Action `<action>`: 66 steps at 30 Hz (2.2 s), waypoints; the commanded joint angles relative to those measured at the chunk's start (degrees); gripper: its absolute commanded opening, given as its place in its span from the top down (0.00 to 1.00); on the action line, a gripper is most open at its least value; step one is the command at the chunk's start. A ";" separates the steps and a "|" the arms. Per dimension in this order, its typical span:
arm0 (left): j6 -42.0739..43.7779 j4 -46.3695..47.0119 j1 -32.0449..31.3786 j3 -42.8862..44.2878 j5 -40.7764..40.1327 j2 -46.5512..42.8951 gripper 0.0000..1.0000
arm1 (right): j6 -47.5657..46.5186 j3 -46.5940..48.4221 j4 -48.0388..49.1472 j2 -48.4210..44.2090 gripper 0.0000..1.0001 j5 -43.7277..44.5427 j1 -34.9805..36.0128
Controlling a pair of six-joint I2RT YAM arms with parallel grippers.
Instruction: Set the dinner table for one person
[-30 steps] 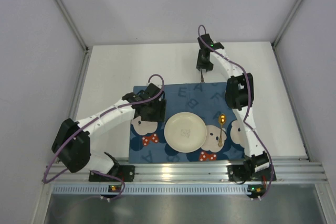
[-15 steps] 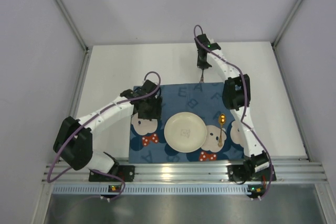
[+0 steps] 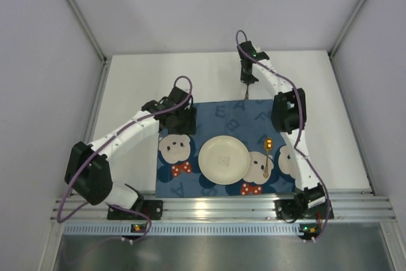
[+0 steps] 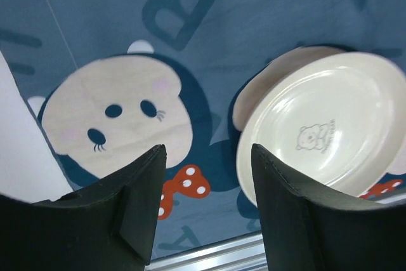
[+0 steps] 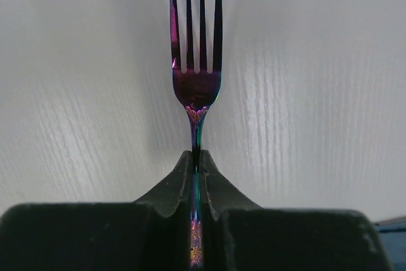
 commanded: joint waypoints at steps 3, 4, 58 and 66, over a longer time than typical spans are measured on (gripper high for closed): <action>2.31 2.17 0.07 10.67 1.65 3.31 0.39 | 1.31 -2.60 0.86 -14.09 1.00 -1.10 -1.07; 2.40 2.51 0.07 12.08 1.82 4.11 0.39 | 1.84 -3.40 1.47 -17.06 1.00 -1.89 -0.55; -10.26 30.47 -4.59 13.42 32.50 11.07 1.00 | 23.11 -50.34 10.27 -63.76 1.00 -7.79 13.69; -9.55 25.82 2.00 1.14 31.09 1.32 1.00 | 20.21 -50.78 9.83 -64.72 0.16 -7.88 13.69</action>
